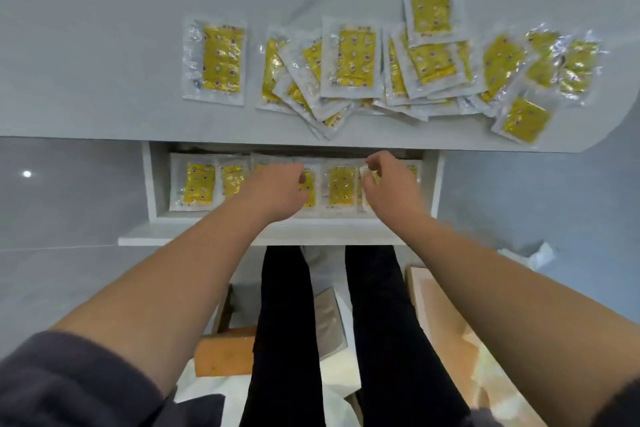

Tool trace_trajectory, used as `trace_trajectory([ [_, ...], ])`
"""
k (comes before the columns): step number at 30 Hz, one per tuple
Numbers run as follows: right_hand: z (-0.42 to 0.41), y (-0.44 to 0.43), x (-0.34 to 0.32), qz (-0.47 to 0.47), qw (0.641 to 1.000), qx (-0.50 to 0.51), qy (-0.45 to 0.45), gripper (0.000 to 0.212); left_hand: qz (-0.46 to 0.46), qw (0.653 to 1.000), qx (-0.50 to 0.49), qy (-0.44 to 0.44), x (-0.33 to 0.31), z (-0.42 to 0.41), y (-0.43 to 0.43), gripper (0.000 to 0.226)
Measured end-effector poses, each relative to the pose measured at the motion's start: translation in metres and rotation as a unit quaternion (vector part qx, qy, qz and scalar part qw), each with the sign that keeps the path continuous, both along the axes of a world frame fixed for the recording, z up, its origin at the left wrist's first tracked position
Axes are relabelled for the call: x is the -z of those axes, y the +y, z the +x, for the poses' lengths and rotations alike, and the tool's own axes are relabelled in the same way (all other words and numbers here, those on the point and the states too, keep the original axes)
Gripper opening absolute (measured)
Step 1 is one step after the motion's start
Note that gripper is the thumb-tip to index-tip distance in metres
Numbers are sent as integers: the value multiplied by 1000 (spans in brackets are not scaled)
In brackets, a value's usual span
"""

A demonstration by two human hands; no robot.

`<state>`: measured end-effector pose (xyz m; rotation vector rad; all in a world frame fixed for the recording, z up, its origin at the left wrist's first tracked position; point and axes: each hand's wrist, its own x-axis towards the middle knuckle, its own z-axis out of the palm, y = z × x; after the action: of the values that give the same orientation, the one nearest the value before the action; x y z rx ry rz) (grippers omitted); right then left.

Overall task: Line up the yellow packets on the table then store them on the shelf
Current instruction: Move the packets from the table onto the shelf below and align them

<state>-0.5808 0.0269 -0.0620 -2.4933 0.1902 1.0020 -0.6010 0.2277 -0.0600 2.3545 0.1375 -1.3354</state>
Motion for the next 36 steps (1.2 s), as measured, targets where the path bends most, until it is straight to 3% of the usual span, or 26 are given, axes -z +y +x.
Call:
trace_trajectory([
  [3,27,-52,-20,-10,996,91,-16,33,-24,999,-30,26,-24,31,-46,26],
  [6,60,-108,-26,-71,988,126,-57,43,-58,990,-127,-4,-36,67,-97,17],
  [10,99,-175,-24,-173,978,83,-82,66,-43,972,-203,-106,-45,113,-160,11],
  [14,126,-212,-8,-207,975,-20,-80,77,13,947,-253,-196,-38,156,-199,10],
  [18,136,-224,9,-234,963,-83,-108,77,103,930,-261,-235,-22,190,-212,26],
  [23,138,-231,14,-226,963,-91,-117,84,172,918,-311,-178,-4,229,-209,69],
  [26,145,-238,14,-219,966,-73,-118,79,186,905,-357,-135,3,249,-203,88],
  [29,155,-249,14,-208,969,-87,-105,45,187,893,-394,-116,13,266,-195,90],
  [31,161,-257,13,-134,987,-62,-71,27,156,886,-423,-110,18,276,-189,80],
  [33,166,-265,7,-31,999,26,-26,29,118,882,-442,-114,19,283,-187,66],
  [36,177,-274,-10,59,980,189,-21,23,68,869,-463,-163,7,287,-189,31],
])
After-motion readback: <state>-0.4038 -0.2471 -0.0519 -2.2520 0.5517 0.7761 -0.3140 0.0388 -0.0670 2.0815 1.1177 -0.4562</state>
